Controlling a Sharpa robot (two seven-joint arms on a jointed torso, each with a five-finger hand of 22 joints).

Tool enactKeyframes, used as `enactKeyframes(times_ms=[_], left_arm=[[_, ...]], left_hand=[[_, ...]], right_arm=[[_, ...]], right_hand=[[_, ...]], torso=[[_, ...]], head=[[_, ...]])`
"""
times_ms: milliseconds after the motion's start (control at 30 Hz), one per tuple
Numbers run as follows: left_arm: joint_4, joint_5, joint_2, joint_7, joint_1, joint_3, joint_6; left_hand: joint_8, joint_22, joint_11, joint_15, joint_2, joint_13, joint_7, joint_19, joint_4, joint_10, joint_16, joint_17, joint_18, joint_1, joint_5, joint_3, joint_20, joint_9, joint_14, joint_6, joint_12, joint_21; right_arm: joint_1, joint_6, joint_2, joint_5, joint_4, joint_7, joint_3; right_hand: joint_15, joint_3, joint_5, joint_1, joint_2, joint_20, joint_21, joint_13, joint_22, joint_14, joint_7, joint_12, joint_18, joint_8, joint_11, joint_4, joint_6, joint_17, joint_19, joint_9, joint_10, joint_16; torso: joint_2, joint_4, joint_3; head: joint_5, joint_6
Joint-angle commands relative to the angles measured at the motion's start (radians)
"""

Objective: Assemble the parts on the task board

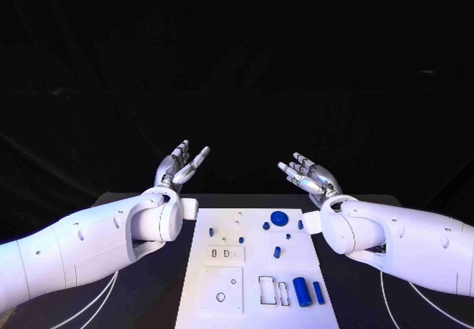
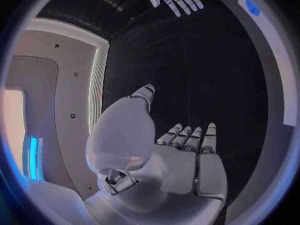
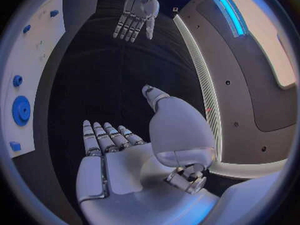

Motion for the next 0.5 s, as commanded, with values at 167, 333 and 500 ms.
enactKeyframes(times_ms=[167,333,500], left_arm=[[0.000,0.007,0.002,0.034,0.001,0.000,0.065],[0.009,-0.023,-0.047,0.033,0.002,0.000,0.131],[0.013,-0.045,-0.059,0.019,0.003,0.000,0.159]], left_hand=[[0.033,0.017,0.061,0.056,0.012,0.015,0.120,0.068,0.011,0.096,0.041,0.030,-0.010,0.085,0.007,0.006,0.024,0.024,0.123,0.109,0.019,0.034],[0.146,0.099,0.111,0.044,0.010,0.059,0.162,0.524,-0.004,0.524,0.219,0.130,0.001,0.141,0.006,0.036,0.023,0.095,0.608,0.416,0.125,0.215],[0.243,0.098,0.061,-0.010,-0.003,0.062,0.131,0.693,-0.016,0.833,0.287,0.168,0.047,0.187,0.006,0.088,0.009,0.150,0.819,0.682,0.175,0.266]], right_arm=[[0.028,0.195,0.004,-0.048,-0.019,-0.040,-0.024],[0.045,0.110,-0.007,-0.434,-0.070,-0.008,-0.024],[0.057,0.125,-0.009,-0.583,-0.085,-0.050,-0.023]], right_hand=[[-0.036,0.082,-0.049,0.194,-0.023,0.004,0.103,0.039,0.049,0.415,0.170,0.087,0.067,0.121,-0.016,-0.136,0.358,0.070,0.291,0.078,0.458,0.117],[-0.083,0.146,-0.052,0.210,-0.046,0.003,0.175,0.043,0.066,0.707,0.150,0.111,0.114,0.201,-0.053,-0.186,0.627,0.106,0.532,0.126,0.756,0.193],[-0.117,0.227,-0.052,0.193,-0.080,-0.013,0.197,0.041,0.060,0.822,0.125,0.085,0.129,0.219,-0.082,-0.208,0.758,0.111,0.627,0.135,0.871,0.212]], torso=[[0.000,0.0001,0.0001],[0.014,-0.0071,0.0030],[0.021,-0.0074,0.0063]], head=[[0.000,0.000],[-0.003,-0.017],[-0.005,-0.018]])
